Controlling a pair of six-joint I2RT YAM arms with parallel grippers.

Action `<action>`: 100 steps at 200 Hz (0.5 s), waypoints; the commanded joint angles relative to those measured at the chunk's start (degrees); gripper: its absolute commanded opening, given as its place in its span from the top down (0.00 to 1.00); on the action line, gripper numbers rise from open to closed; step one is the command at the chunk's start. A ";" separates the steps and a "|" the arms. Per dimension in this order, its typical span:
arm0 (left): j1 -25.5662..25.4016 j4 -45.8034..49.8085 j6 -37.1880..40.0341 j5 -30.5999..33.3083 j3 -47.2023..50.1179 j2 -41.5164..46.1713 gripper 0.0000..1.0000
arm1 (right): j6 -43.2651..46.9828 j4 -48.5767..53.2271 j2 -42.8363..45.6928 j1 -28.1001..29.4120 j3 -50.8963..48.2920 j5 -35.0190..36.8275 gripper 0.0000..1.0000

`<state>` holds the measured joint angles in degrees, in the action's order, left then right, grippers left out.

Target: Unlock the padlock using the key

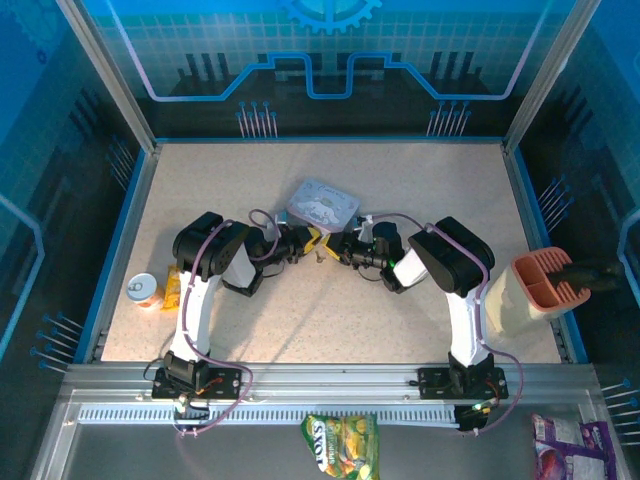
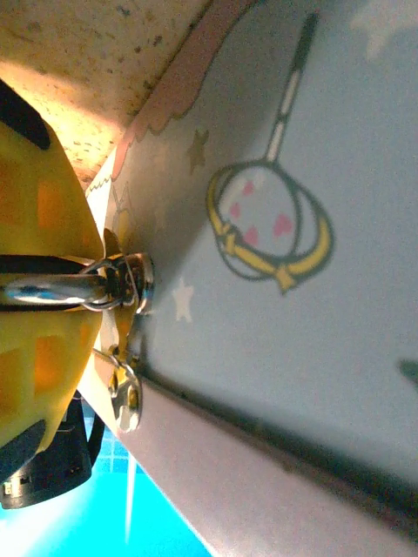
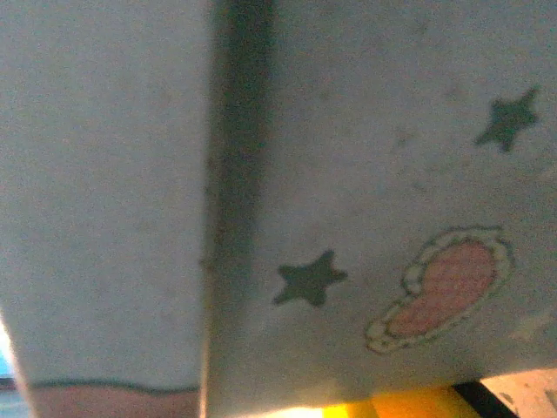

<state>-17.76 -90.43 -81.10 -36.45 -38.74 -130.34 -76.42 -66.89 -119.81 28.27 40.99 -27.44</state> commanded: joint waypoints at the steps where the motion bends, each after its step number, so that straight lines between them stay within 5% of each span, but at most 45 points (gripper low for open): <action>1: -0.87 10.23 0.13 -6.26 2.57 -4.39 1.00 | 1.64 -3.14 2.03 -2.61 -0.41 4.42 0.76; 41: -0.87 10.19 0.08 -5.65 2.46 -4.48 1.00 | 9.87 6.85 10.78 -1.43 -3.86 5.29 0.74; 100: -0.74 10.14 -0.57 -5.12 2.18 -5.04 1.00 | 35.82 47.35 24.25 4.91 2.55 14.88 0.63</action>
<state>-17.76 -90.54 -81.08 -38.68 -38.81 -130.45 -55.09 -38.30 -98.15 30.30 38.22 -18.90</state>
